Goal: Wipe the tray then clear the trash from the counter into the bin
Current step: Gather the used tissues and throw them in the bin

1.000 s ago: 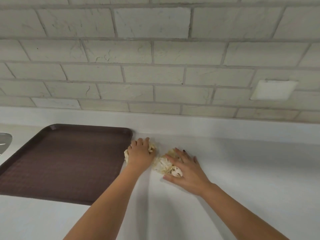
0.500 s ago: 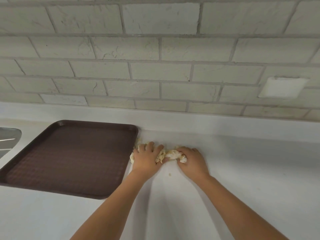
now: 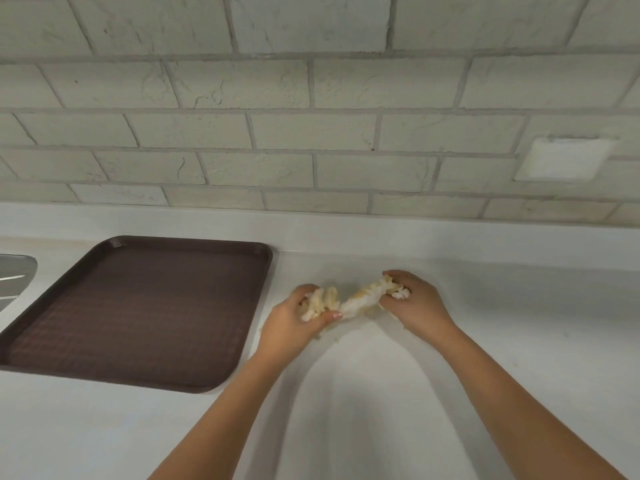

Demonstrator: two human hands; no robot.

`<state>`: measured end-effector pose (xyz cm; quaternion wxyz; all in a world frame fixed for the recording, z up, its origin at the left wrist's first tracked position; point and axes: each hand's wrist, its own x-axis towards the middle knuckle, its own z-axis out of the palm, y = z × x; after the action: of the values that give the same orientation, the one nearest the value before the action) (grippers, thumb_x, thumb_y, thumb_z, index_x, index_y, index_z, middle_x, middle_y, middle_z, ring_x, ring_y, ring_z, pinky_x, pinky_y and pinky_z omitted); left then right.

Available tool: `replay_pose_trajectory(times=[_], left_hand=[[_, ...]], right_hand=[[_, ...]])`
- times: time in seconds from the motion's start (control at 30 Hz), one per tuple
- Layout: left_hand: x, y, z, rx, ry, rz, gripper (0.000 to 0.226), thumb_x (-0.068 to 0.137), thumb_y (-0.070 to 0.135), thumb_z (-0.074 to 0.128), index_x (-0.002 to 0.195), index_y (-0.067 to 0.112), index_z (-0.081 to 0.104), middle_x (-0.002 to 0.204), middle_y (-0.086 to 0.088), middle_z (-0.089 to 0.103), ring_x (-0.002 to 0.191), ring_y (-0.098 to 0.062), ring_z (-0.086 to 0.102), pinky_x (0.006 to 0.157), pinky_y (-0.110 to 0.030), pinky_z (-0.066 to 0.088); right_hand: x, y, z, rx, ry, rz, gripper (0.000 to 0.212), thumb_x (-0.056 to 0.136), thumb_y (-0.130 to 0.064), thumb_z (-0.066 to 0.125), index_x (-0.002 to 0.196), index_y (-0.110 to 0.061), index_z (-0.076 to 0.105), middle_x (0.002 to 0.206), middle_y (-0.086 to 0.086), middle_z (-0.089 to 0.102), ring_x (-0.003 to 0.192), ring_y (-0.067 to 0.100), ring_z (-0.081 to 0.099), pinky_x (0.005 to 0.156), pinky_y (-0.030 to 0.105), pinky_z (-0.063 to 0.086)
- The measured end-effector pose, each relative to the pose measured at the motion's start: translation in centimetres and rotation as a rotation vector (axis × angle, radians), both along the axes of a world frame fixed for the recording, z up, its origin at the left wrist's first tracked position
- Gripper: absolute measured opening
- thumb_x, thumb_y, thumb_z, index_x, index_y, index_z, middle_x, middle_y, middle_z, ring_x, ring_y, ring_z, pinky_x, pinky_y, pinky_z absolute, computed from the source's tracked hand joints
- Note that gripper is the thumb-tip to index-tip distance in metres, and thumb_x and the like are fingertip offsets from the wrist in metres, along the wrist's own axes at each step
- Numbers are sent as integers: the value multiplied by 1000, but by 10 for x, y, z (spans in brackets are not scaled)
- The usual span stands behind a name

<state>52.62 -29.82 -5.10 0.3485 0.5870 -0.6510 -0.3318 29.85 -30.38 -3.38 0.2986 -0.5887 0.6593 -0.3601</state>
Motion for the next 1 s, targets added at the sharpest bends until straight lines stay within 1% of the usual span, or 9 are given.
replay_pose_trajectory(times=[0.07, 0.23, 0.3, 0.43, 0.53, 0.63, 0.8, 0.9, 1.0], left_hand=[[2, -9, 3, 67, 86, 47, 59, 51, 65, 76, 102, 41, 57, 86, 12, 61, 76, -4, 60, 66, -17, 45], [1, -16, -21, -128, -321, 53, 62, 70, 60, 46, 120, 27, 62, 121, -10, 51, 119, -27, 47, 100, -35, 35], [-2, -13, -29, -173, -515, -49, 61, 77, 53, 36, 132, 33, 52, 141, -11, 40, 132, -29, 38, 107, -49, 25], [-1, -10, -28, -185, -618, -171, 71, 73, 57, 19, 137, 38, 43, 150, -3, 30, 139, -23, 27, 110, -54, 13], [-16, -4, -28, -156, -584, -129, 76, 69, 74, 30, 127, 30, 50, 149, 0, 33, 138, -20, 29, 109, -54, 16], [-33, -7, -29, -184, -564, -19, 70, 66, 78, 43, 106, 23, 59, 132, 5, 53, 123, -17, 48, 99, -49, 29], [-27, 1, -29, -142, -215, -12, 25, 73, 28, 71, 97, 24, 63, 98, 8, 64, 94, -13, 58, 78, -25, 40], [-19, 12, -25, -122, -84, 1, 40, 69, 25, 68, 105, 35, 54, 99, 6, 61, 93, -11, 56, 75, -25, 43], [-23, 25, -34, -449, -347, -177, 36, 75, 39, 59, 111, 33, 59, 112, -1, 61, 101, -18, 55, 88, -34, 47]], right_hand=[[-1, -6, 6, -19, -28, 18, 43, 77, -14, 66, 119, -25, 63, 113, -10, 64, 102, 10, 60, 90, 30, 49], [-6, -18, 1, -109, -8, 32, 55, 80, -6, 58, 120, -43, 59, 135, -23, 45, 116, -2, 49, 95, 21, 43], [-4, -14, -7, -171, 42, 79, 56, 79, 1, 56, 108, -45, 64, 129, -28, 47, 112, -7, 51, 94, 14, 42], [-8, -5, -22, -158, 262, 183, 40, 79, 1, 56, 90, -34, 75, 117, -14, 64, 108, 10, 61, 92, 22, 45], [-7, 1, -31, -176, 463, 326, 25, 85, -23, 58, 105, -27, 73, 127, -8, 61, 118, 16, 55, 101, 23, 37], [-5, 6, -36, -226, 511, 362, 38, 74, -52, 65, 102, -28, 73, 120, -7, 65, 110, 19, 58, 98, 32, 42], [-14, 15, -44, -317, 326, 285, 16, 68, -37, 77, 69, -24, 67, 79, -9, 66, 78, 15, 57, 74, 30, 47], [-22, 21, -42, -284, 156, 151, 17, 74, -25, 74, 89, -31, 66, 89, -12, 65, 83, 11, 59, 76, 25, 47], [-36, 12, -35, -237, 99, -28, 40, 80, -15, 71, 118, -23, 64, 103, -4, 64, 95, 14, 60, 84, 21, 43]])
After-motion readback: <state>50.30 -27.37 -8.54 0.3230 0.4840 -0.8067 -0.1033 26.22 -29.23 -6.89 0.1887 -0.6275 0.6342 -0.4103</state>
